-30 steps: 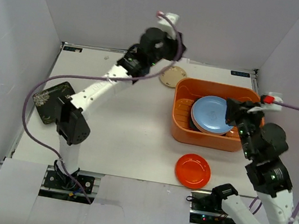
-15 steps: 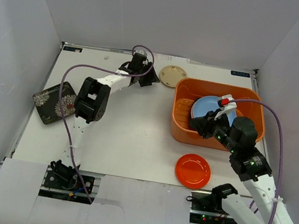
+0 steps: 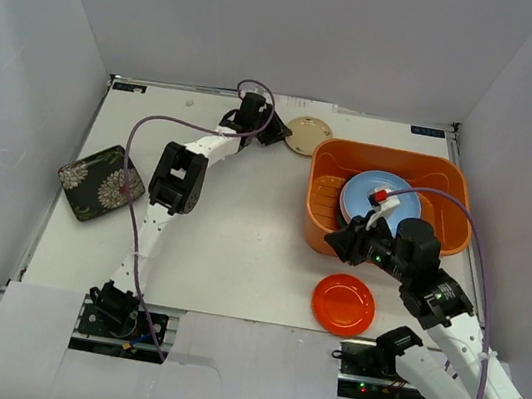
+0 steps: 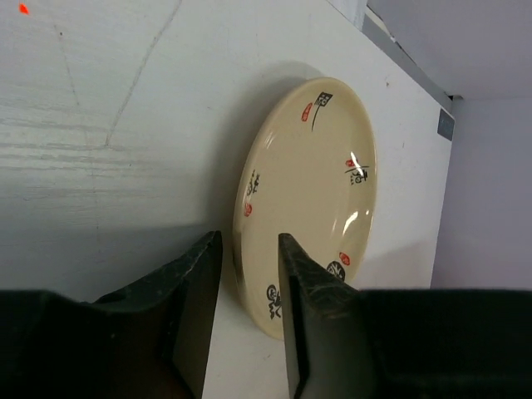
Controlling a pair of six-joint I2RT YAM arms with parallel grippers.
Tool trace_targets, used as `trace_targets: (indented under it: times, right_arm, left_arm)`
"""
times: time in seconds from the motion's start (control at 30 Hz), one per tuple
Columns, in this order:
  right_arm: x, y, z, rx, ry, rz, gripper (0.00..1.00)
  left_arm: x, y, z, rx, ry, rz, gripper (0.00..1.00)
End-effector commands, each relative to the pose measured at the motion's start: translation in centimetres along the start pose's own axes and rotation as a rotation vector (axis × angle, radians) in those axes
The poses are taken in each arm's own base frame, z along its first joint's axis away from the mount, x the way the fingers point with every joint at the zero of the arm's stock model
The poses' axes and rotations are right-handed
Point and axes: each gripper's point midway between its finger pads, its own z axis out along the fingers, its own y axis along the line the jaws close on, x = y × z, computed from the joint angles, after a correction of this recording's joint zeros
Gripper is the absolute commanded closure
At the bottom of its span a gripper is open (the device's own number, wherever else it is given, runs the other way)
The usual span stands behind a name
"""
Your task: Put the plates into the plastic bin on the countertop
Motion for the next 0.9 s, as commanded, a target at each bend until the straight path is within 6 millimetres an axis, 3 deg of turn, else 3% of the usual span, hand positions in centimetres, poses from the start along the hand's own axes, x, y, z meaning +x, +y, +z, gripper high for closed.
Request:
trace_targets:
  times: [0.0, 0.1, 0.13, 0.17, 0.2, 0.23, 0.27, 0.33, 0.43, 0.47, 0.53, 0.57, 0.6, 0.63, 0.7, 0.83, 0.87]
  right_arm:
    - [2.6, 0.1, -0.6, -0.002, 0.068, 0.032, 0.68]
    - [5.1, -0.1, -1.3, 0.011, 0.145, 0.058, 0.62]
    - [5.6, 0.0, -1.5, 0.011, 0.158, 0.063, 0.56]
    - [6.1, -0.1, -1.7, 0.016, 0.175, 0.072, 0.52]
    - [7.5, -0.3, -1.9, 0.028, 0.215, 0.092, 0.49]
    - [8.0, -0.4, -2.1, 0.032, 0.226, 0.100, 0.43]
    - [8.6, -0.6, -2.2, 0.045, 0.241, 0.110, 0.40]
    - [10.1, -0.7, -2.3, 0.060, 0.276, 0.149, 0.35]
    - [11.3, -0.8, -2.0, 0.086, 0.315, 0.183, 0.32]
    - [11.7, -1.8, -1.9, 0.146, 0.326, 0.186, 0.32]
    - [12.9, -2.8, -2.0, 0.220, 0.372, 0.203, 0.32]
    - [13.1, -3.1, -1.9, 0.249, 0.378, 0.222, 0.32]
    - [13.4, -2.9, -1.8, 0.246, 0.388, 0.228, 0.32]
    - [13.8, -2.8, -1.5, 0.243, 0.392, 0.240, 0.33]
    - [14.6, -1.7, -1.0, 0.211, 0.406, 0.257, 0.33]
    - [17.0, -0.7, -0.2, 0.249, 0.444, 0.231, 0.33]
    - [17.0, -1.2, 0.0, 0.298, 0.425, 0.211, 0.32]
  left_arm:
    - [-0.2, 2.1, 0.6, -0.056, -0.019, -0.022, 0.58]
    - [-0.5, 2.6, 0.9, -0.054, -0.035, -0.031, 0.64]
    - [-0.4, 2.6, 1.0, -0.052, -0.035, -0.033, 0.68]
    - [-0.8, 2.6, 0.9, -0.047, -0.044, -0.038, 0.74]
    - [-0.9, 2.6, 0.9, -0.044, -0.046, -0.038, 0.93]
    - [-1.5, 1.9, 0.5, -0.037, -0.059, -0.036, 1.00]
    - [-1.2, 2.8, 0.2, -0.056, -0.053, -0.040, 1.00]
    - [-2.0, 2.0, -1.0, -0.020, -0.081, -0.022, 1.00]
    - [-3.4, 0.7, -5.0, 0.030, -0.125, 0.006, 1.00]
    - [-4.1, 0.1, -7.8, 0.056, -0.156, 0.011, 1.00]
    - [-4.8, -0.7, -10.8, 0.092, -0.189, 0.004, 1.00]
    - [-6.8, -3.3, -14.3, 0.149, -0.246, 0.011, 1.00]
    - [-5.6, -2.1, -15.6, 0.144, -0.248, 0.004, 1.00]
    - [-5.7, -2.4, -16.9, 0.154, -0.266, -0.003, 1.00]
    - [-5.9, -4.1, -20.7, 0.203, -0.315, 0.006, 1.00]
    - [-5.5, -6.9, -25.8, 0.288, -0.356, 0.021, 1.00]
    - [-5.6, -7.4, -26.9, 0.299, -0.368, 0.026, 1.00]
